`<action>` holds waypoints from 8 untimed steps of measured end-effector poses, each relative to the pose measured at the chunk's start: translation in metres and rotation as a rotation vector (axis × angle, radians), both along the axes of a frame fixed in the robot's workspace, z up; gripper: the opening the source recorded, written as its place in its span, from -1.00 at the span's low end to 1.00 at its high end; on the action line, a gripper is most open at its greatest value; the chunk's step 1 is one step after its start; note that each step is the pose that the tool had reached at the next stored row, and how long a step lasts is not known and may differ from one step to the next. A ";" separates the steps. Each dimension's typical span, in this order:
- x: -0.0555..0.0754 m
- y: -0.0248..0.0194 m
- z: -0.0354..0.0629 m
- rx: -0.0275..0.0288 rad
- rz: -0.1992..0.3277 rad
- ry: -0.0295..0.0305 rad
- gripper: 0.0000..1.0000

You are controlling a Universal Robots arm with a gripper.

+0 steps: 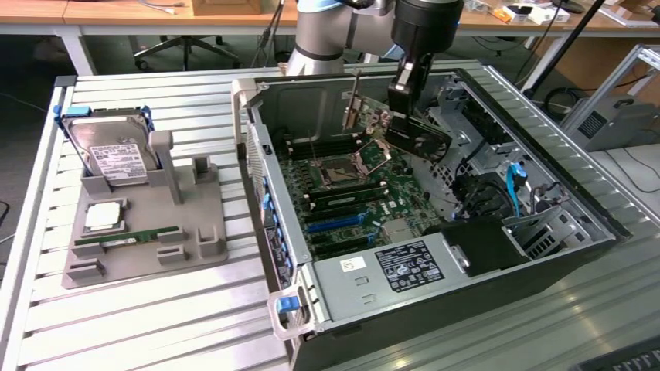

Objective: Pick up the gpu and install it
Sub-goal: 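Insert the gpu into the slot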

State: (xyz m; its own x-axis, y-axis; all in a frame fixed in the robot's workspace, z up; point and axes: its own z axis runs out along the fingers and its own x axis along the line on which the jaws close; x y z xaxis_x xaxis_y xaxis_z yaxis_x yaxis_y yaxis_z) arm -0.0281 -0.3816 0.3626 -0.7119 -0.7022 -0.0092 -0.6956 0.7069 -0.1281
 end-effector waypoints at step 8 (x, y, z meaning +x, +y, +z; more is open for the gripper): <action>0.000 -0.0003 -0.0002 -0.0032 0.016 -0.0001 -0.47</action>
State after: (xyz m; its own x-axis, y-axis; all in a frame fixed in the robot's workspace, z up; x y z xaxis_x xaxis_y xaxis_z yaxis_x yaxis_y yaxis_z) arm -0.0285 -0.3819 0.3624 -0.7003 -0.7138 -0.0070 -0.7071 0.6950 -0.1304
